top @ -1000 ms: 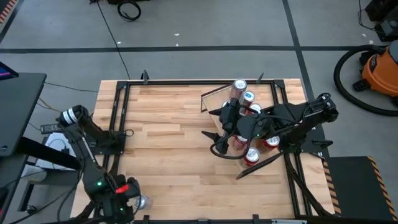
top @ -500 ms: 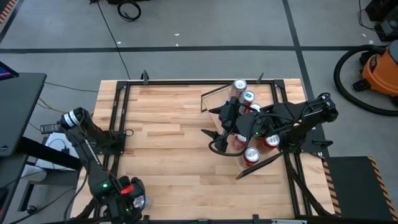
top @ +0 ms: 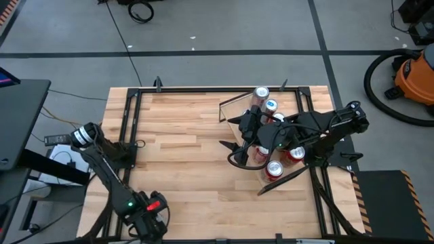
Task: Place canned beverage on shelf
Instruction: Put the silver soda can on the shelf aligned with the other silver can
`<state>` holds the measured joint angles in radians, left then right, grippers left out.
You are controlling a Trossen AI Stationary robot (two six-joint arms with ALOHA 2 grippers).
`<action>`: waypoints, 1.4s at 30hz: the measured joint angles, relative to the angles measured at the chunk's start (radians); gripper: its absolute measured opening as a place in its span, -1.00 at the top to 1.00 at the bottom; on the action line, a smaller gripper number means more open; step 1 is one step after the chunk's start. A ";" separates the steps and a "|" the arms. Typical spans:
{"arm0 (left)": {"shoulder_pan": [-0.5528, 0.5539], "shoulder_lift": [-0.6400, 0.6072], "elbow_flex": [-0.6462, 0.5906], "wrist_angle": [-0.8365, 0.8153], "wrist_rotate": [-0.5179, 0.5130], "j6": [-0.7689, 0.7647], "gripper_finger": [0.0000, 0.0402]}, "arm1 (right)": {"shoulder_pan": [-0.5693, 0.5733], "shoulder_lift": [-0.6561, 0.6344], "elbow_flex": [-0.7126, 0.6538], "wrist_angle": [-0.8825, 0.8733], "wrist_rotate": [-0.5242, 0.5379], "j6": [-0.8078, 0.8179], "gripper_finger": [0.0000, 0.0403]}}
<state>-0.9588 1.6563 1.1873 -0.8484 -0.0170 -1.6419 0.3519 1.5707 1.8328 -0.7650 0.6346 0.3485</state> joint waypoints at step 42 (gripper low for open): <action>0.544 0.026 0.000 -0.019 0.015 0.994 -0.62 | -0.009 0.000 0.000 0.000 -0.008 -0.019 -0.86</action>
<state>-0.4153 1.6821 1.1873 -0.8671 -0.0019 -0.6483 0.3428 1.5707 1.8328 -0.7647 0.6266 0.3294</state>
